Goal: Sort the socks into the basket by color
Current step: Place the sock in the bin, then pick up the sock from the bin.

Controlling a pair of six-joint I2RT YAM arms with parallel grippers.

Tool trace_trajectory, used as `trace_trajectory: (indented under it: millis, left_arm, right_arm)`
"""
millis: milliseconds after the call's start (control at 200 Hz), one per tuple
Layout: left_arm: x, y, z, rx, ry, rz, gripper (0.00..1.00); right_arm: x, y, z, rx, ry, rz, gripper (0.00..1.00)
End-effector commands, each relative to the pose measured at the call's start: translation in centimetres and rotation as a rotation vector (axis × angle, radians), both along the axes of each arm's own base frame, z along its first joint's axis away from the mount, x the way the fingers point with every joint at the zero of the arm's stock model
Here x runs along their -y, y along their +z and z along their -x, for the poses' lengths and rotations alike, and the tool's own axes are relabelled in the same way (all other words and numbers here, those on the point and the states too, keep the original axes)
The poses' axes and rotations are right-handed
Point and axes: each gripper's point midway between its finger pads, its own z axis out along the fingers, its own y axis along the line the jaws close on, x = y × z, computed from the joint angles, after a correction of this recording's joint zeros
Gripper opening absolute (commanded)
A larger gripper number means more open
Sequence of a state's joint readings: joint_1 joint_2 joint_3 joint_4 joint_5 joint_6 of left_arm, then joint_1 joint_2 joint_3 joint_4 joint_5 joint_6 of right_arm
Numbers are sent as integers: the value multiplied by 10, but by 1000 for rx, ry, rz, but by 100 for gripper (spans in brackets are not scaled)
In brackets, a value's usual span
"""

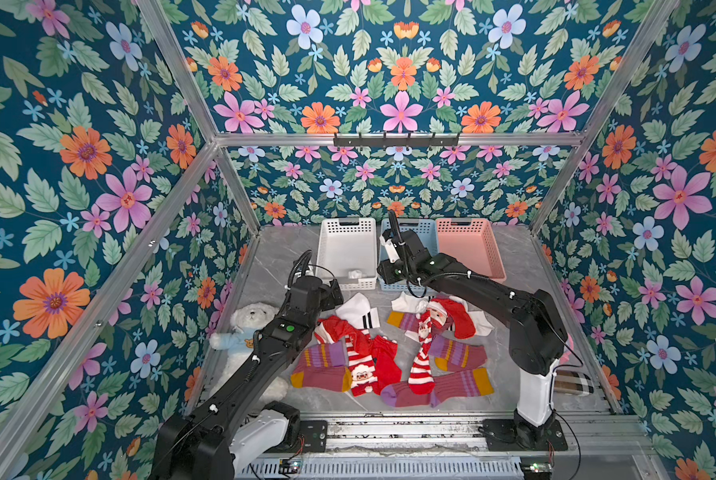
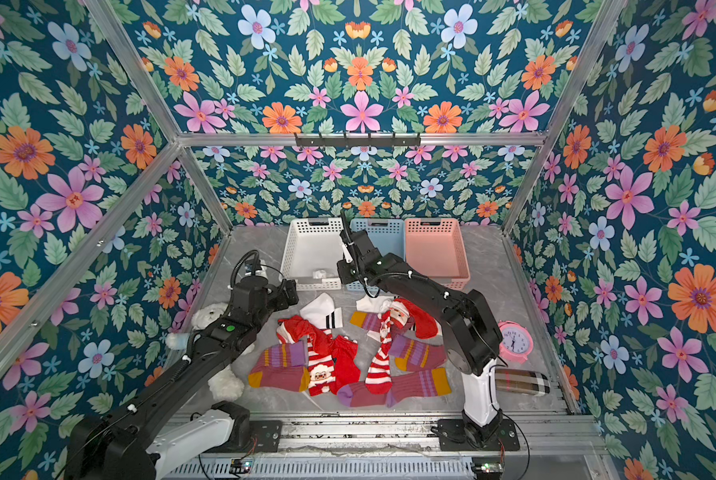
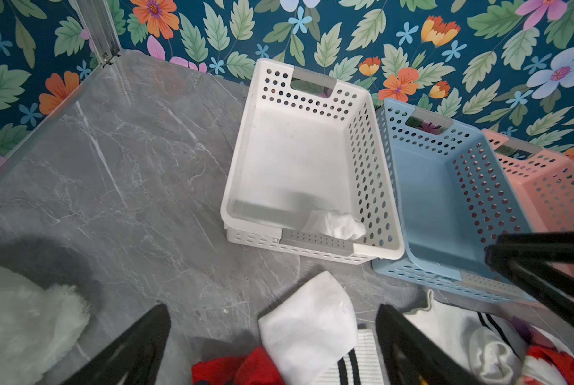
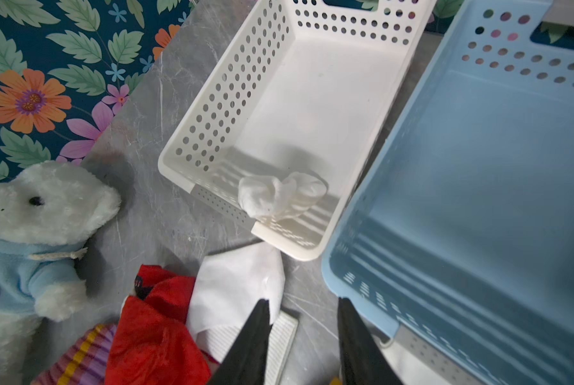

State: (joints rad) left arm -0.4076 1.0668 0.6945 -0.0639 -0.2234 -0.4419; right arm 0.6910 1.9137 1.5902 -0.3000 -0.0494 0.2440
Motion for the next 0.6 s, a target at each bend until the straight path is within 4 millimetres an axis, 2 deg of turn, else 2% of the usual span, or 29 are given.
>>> trace_trajectory:
  millis: [0, 330, 410, 450, 465, 595]
  left_arm:
    - [10, 4, -10, 25, -17, 34, 99]
    - [37, -15, -42, -59, -69, 19, 99]
    - [46, -20, -48, -78, -95, 22, 98]
    - [51, -22, -50, -86, -115, 25, 97]
    - [54, -23, -51, -89, -125, 29, 97]
    - [68, -29, -59, -106, -171, 38, 94]
  right_arm:
    - [10, 3, 7, 13, -23, -7, 37]
    - [46, -2, 35, -24, -86, -16, 37]
    - [55, -8, 43, -38, -103, -12, 37]
    - [59, -18, 46, -52, -113, 1, 37]
    - [62, -5, 48, -31, -117, -19, 37]
    - [75, -10, 54, -42, -145, -21, 37]
